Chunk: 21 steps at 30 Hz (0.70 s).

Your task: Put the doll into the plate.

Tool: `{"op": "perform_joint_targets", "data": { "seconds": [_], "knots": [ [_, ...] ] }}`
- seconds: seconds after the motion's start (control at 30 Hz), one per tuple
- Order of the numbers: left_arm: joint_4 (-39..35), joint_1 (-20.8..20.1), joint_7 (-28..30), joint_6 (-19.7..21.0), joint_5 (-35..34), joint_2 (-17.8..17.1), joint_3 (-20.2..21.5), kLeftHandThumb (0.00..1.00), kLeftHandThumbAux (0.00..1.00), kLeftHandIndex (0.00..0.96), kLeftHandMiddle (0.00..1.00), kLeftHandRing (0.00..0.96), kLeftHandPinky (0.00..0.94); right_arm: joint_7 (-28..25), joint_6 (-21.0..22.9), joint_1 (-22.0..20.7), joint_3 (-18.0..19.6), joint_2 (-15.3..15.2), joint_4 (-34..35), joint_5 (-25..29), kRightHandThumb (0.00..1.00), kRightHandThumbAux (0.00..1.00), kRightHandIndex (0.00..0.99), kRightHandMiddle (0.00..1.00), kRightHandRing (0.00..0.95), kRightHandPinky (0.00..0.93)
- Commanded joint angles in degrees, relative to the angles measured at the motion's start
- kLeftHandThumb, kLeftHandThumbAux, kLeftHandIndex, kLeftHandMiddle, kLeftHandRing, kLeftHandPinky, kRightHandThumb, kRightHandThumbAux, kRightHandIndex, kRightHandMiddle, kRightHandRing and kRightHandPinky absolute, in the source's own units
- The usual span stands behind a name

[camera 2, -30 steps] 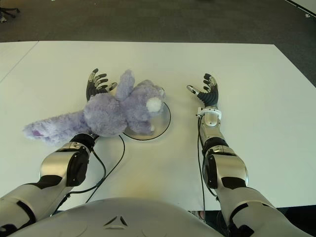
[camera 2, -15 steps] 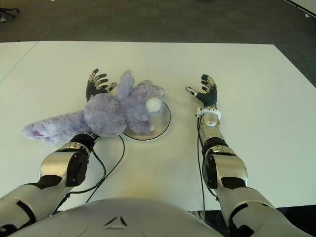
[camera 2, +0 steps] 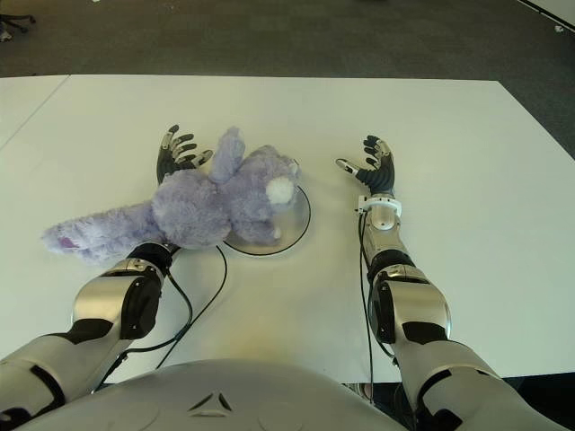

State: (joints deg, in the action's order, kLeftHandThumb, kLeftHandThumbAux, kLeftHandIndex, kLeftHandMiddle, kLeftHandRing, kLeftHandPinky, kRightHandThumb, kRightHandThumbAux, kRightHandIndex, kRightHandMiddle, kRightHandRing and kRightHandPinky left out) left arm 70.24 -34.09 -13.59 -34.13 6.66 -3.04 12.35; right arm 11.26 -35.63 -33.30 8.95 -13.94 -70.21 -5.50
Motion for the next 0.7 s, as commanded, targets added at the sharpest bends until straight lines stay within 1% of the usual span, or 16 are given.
{"op": "perform_joint_targets", "data": {
  "seconds": [0.03,0.1,0.17,0.23,0.4,0.7],
  "knots": [
    [7.2,11.9,1.7,6.2,-0.4,2.3,-0.1,0.05,0.848,0.108,0.254,0.29,0.315,-1.0,3.8,12.7,-0.8,6.9,-7.0,-0.7,0.0,0.807,0.171,0.228,0.207,0.187],
    [7.2,11.9,1.7,6.2,-0.4,2.3,-0.1,0.047,0.845,0.108,0.255,0.292,0.318,-1.0,3.8,12.7,-0.8,6.9,-7.0,-0.7,0.0,0.807,0.171,0.231,0.21,0.188],
    [7.2,11.9,1.7,6.1,-0.4,2.3,-0.1,0.045,0.848,0.108,0.259,0.293,0.316,-0.9,3.8,12.8,-0.9,6.9,-7.0,-0.7,0.0,0.814,0.175,0.232,0.216,0.222],
    [7.2,11.9,1.8,6.1,-0.4,2.2,-0.1,0.043,0.848,0.108,0.26,0.294,0.316,-0.9,3.8,12.8,-0.9,6.9,-7.0,-0.7,0.0,0.815,0.175,0.233,0.218,0.227],
    [7.3,11.9,1.8,6.2,-0.4,2.3,-0.1,0.044,0.854,0.106,0.261,0.295,0.321,-0.9,3.7,12.8,-0.8,6.9,-7.0,-0.7,0.0,0.832,0.189,0.239,0.227,0.207],
    [7.3,11.9,1.9,6.2,-0.4,2.2,0.0,0.054,0.868,0.114,0.266,0.298,0.313,-0.8,3.8,12.7,-1.0,6.9,-7.0,-0.9,0.0,0.807,0.187,0.25,0.238,0.211]
  ]
}}
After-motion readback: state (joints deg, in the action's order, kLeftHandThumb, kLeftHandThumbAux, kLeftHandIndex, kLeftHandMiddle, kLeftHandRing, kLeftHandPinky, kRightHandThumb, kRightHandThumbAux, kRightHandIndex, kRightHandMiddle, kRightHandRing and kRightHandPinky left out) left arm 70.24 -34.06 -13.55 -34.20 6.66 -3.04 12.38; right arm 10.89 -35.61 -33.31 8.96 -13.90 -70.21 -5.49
